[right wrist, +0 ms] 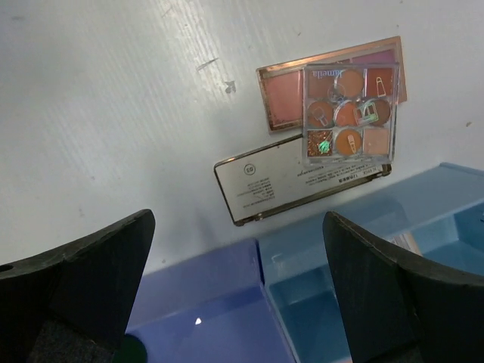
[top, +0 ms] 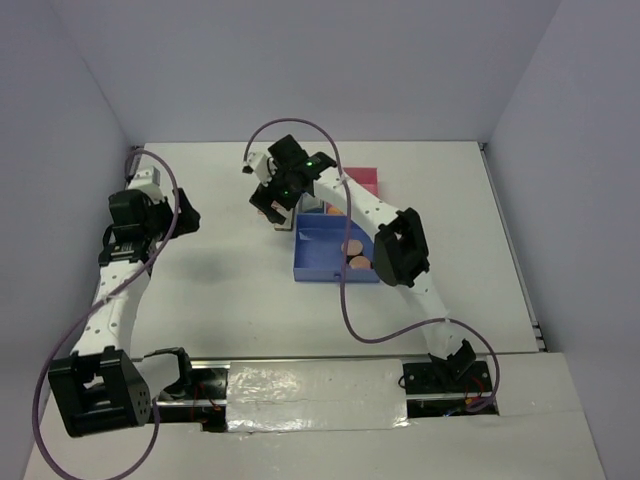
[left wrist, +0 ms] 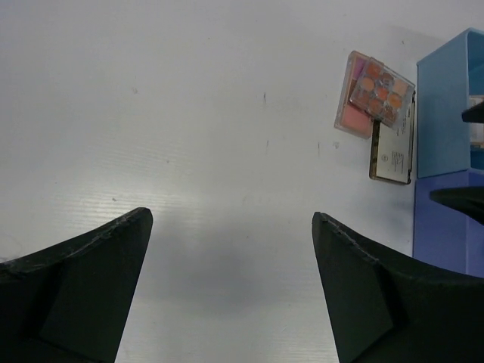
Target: Organize the makeup
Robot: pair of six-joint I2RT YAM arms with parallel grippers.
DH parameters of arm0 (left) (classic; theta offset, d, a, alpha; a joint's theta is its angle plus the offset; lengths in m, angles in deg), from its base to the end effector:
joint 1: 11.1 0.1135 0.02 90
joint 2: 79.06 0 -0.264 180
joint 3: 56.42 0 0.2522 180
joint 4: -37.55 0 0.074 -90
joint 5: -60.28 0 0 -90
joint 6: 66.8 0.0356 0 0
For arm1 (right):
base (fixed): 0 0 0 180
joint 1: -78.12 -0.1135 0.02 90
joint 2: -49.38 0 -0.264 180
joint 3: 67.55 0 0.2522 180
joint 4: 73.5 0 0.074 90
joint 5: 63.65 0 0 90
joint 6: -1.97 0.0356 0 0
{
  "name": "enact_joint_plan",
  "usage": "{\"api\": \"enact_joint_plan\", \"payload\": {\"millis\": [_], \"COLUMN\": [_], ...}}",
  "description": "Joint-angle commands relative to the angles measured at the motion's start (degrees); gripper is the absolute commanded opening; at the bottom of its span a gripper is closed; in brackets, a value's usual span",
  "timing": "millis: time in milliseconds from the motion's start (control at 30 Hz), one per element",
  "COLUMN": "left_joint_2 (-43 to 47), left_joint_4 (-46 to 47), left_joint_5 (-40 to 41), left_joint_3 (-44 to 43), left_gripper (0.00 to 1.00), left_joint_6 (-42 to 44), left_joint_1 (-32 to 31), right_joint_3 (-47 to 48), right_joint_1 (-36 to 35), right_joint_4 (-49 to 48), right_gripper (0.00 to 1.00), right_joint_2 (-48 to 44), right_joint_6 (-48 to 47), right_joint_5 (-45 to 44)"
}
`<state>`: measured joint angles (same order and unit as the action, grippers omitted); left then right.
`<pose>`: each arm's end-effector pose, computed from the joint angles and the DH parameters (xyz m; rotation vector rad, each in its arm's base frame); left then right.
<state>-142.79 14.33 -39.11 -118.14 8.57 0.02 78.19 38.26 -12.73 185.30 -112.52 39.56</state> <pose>0.2503 0.0433 0.2949 -0.3455 1.9808 -0.2038 0.3990 0.3438 0.2558 -1.3997 2.0345 0.4001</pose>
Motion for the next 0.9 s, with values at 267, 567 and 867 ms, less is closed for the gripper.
{"api": "enact_joint_plan", "payload": {"millis": [267, 567, 867], "left_joint_2": [13.01, 9.33, -7.19], "left_joint_4": [2.51, 14.35, 18.69], "left_joint_5": [-2.48, -18.55, -17.26], "left_joint_3": [8.41, 10.00, -0.08], "left_gripper": [0.99, 0.81, 0.84], "left_joint_6": [2.51, -4.52, -3.66], "left_joint_1": [0.57, 0.49, -10.57], "right_joint_3": [8.46, -11.19, -17.81], "right_joint_1": [0.92, 2.32, 11.89], "right_joint_4": [-9.12, -21.31, -20.29], "right_gripper": [1.00, 0.82, 0.25], "right_joint_2": [8.66, -10.82, -28.15], "right_joint_6": [-2.49, -7.68, 1.97], "right_joint_5": [-8.20, 9.78, 25.17]}}
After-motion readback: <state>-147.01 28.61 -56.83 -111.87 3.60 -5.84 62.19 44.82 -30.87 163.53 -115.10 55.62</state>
